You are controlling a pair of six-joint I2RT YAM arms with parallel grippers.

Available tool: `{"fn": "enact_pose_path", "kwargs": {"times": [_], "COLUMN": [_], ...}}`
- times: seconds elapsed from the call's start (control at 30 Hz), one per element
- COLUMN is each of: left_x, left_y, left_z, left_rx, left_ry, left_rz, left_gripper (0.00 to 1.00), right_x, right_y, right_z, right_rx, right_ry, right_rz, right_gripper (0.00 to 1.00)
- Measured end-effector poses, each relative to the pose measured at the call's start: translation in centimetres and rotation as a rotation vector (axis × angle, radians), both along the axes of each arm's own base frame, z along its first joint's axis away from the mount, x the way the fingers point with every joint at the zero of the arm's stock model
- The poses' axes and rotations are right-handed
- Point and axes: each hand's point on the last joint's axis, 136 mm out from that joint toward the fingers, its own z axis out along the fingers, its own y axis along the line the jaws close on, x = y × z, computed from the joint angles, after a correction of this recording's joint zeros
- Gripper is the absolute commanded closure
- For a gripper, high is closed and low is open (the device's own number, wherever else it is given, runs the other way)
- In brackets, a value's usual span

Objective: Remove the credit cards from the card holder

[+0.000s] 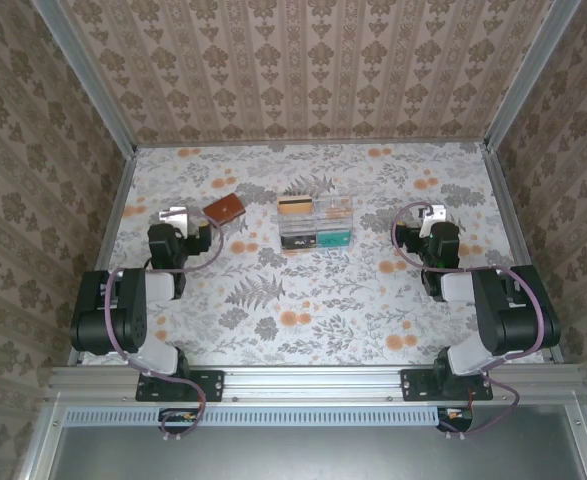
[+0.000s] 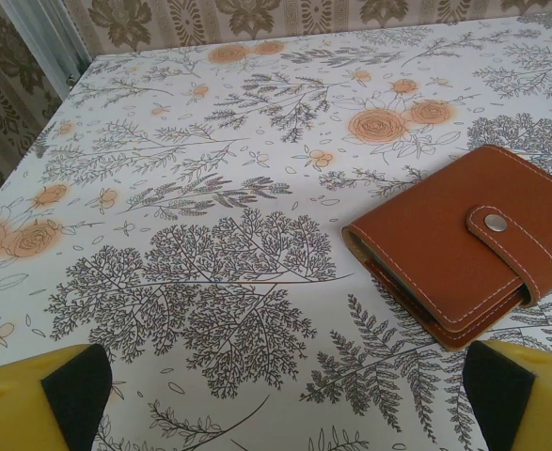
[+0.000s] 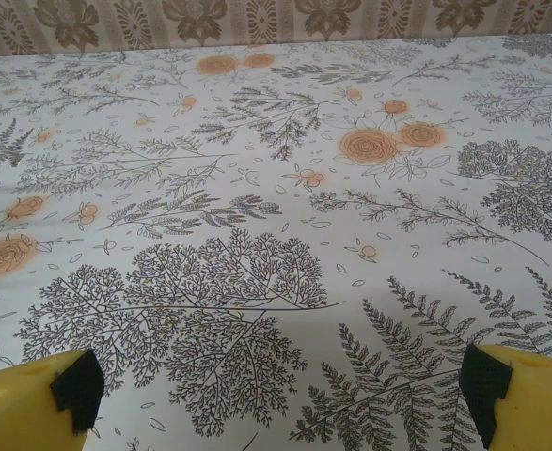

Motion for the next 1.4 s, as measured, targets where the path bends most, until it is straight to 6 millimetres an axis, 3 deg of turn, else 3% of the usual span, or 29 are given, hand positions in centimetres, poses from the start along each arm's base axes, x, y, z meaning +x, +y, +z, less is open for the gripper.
{"fn": "enact_pose_path", "kwargs": {"times": [0.7, 0.77, 0.83, 0.9, 0.97, 1.03, 1.1, 1.2, 1.4], "left_x": [-0.3, -0.3, 0.3, 1.4, 2.6, 3.3, 3.6, 4.9, 9.0], "left_y": [0.0, 0.1, 0.8, 1.9, 3.0, 3.5, 3.4, 2.0, -2.2], "left_z": [-0.3, 0.5, 3.1, 7.5, 12.8, 16.7, 18.6, 17.0, 5.4], "left_rx": [-0.009, -0.011, -0.027, -0.057, -0.102, -0.148, -0.198, -0.26, -0.3], "left_ry": [0.037, 0.068, 0.086, 0.075, 0.048, 0.02, 0.02, 0.117, 0.49], "left_rz": [-0.012, 0.001, 0.052, 0.132, 0.205, 0.231, 0.227, 0.182, 0.1], "left_gripper": [0.0, 0.0, 0.0, 0.0, 0.0, 0.01, 0.04, 0.12, 0.2], "right_x": [0.0, -0.1, -0.4, -0.8, -0.6, -0.2, 0.0, -0.3, -2.0], "right_y": [0.0, -0.1, -0.4, -1.2, -1.9, -2.2, -2.2, -1.8, 0.3], "right_z": [0.0, 0.0, 0.2, 1.5, 4.4, 7.8, 11.0, 14.3, 14.9], "right_rx": [0.0, -0.001, -0.006, 0.0, 0.034, 0.087, 0.15, 0.236, 0.293], "right_ry": [0.0, 0.002, 0.017, 0.026, 0.011, -0.026, -0.063, -0.081, 0.016], "right_rz": [0.0, -0.006, -0.027, -0.075, -0.136, -0.172, -0.193, -0.197, -0.164], "right_gripper": [0.0, 0.0, 0.0, 0.0, 0.0, 0.0, 0.0, 0.0, 0.0]}}
